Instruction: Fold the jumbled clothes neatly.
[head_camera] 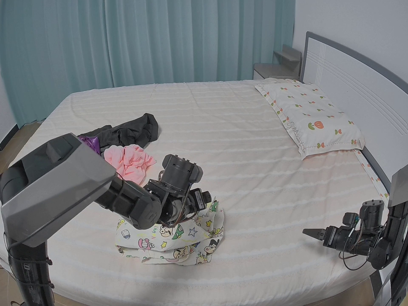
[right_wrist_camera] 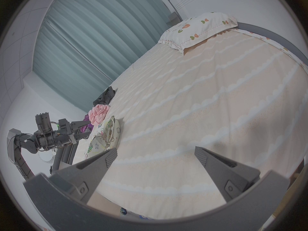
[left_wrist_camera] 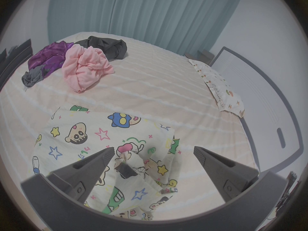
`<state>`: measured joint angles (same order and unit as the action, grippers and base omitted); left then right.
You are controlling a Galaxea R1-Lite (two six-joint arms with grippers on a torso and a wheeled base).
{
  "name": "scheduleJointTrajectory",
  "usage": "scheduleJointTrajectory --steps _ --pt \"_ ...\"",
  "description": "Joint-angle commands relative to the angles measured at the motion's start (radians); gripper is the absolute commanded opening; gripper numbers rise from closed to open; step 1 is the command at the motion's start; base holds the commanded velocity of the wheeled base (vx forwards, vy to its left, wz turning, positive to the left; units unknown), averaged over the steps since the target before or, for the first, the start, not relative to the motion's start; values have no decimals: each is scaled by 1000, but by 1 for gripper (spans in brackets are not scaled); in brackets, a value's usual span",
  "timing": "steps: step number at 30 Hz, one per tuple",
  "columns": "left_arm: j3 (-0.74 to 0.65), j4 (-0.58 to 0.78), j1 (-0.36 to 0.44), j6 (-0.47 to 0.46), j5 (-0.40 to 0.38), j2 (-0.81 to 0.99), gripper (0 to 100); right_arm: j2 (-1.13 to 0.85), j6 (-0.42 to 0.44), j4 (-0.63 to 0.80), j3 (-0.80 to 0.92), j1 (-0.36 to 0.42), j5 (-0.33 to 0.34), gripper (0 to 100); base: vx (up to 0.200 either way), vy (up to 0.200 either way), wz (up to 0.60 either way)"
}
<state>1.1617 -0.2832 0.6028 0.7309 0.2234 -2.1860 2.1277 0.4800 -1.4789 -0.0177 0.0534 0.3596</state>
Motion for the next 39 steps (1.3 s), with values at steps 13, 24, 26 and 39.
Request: scheduleJointTrajectory --steps 13,24,26,39 --pt "-373 -8 -98 101 -196 474 100 -5 0 0 18 2 -11 100 0 0 0" --pt "-544 -77 -121 288 -292 537 100 -3 -1 -1 18 8 -14 100 -55 0 0" --pt "-542 -79 -121 306 -299 535 100 0 -1 -3 18 8 -14 100 0 0 0" --pt "-573 -172 -163 302 -361 486 100 3 -1 -3 18 9 -13 100 0 0 0"
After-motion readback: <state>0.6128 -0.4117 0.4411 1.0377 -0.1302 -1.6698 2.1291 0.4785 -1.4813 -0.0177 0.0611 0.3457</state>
